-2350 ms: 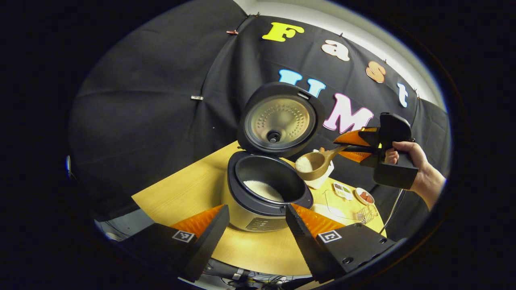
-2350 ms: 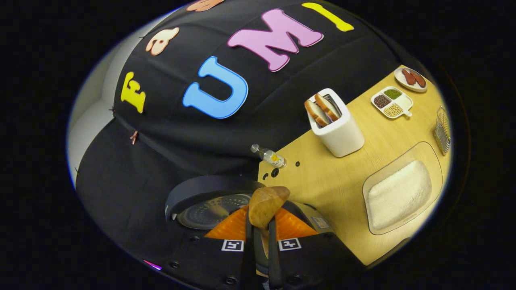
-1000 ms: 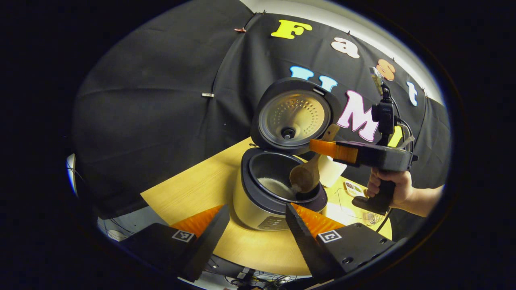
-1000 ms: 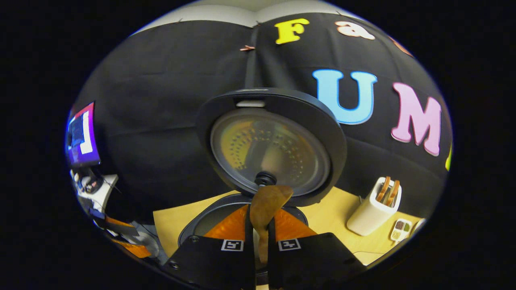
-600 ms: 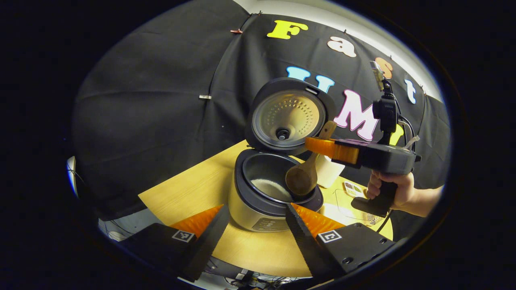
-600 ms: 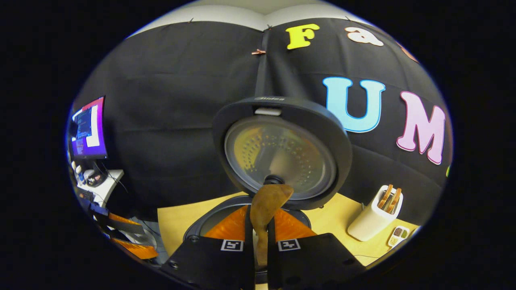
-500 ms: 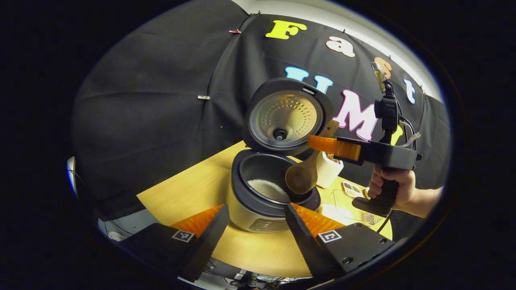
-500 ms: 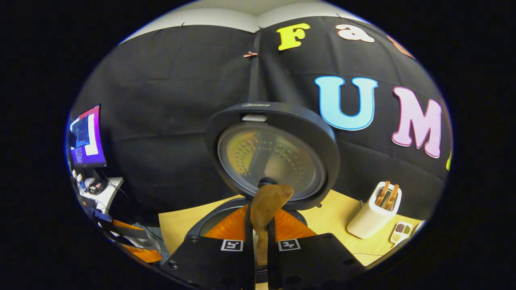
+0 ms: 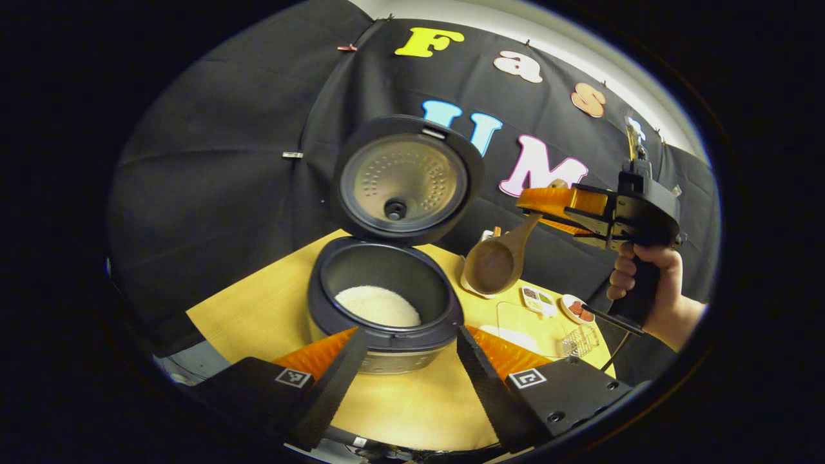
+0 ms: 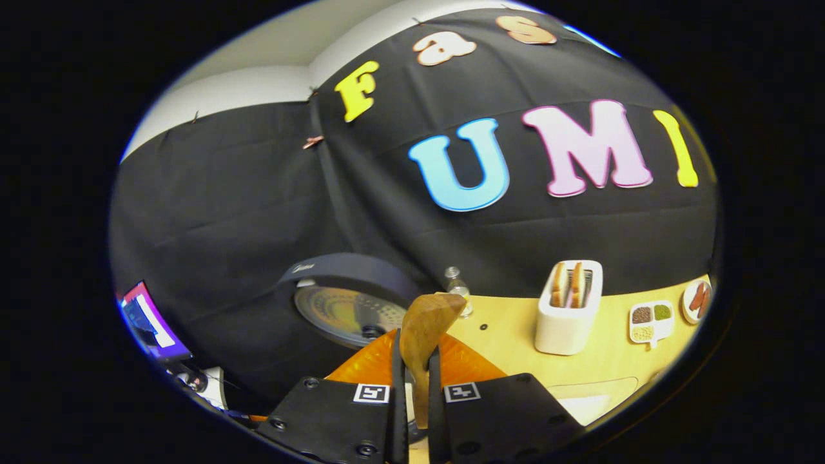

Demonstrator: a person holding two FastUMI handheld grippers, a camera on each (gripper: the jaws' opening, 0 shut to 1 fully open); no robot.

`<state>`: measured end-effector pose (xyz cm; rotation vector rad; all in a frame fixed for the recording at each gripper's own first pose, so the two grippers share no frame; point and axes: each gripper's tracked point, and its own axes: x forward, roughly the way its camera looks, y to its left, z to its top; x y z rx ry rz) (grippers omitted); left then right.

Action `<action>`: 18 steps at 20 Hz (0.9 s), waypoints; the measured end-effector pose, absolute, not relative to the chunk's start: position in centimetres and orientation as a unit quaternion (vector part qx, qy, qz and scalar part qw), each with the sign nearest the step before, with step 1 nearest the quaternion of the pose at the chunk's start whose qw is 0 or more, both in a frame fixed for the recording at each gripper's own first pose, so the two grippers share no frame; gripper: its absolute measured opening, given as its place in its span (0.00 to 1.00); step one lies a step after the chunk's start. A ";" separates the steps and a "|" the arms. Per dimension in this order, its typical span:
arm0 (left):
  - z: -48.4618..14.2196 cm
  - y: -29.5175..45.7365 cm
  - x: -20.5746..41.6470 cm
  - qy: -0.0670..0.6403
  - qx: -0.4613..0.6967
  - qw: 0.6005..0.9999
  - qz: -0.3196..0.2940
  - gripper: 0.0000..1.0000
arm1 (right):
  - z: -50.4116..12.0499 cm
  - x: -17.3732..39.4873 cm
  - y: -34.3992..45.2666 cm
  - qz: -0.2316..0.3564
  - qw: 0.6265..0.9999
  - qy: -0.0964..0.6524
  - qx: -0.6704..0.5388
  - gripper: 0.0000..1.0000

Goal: Close the left gripper, press the button to open the rice cooker; take a wooden spoon from the chopstick holder with the right hand, scoop a spoonful of rice and pour it into the rice cooker, then put the wooden spoon back into the chopstick holder.

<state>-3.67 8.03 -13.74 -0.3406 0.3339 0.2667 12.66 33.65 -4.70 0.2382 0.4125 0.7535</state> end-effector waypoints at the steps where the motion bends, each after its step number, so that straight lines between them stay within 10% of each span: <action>1: -13.7 7.3 -3.1 0.165 -0.168 0.964 0.126 0.95 | -4.7 13.7 31.2 0.342 0.910 0.201 0.123 0.16; 18: -12.8 -0.8 2.3 0.195 -0.137 0.969 0.068 0.95 | -9.4 23.0 -7.4 -0.029 0.953 0.188 0.235 0.16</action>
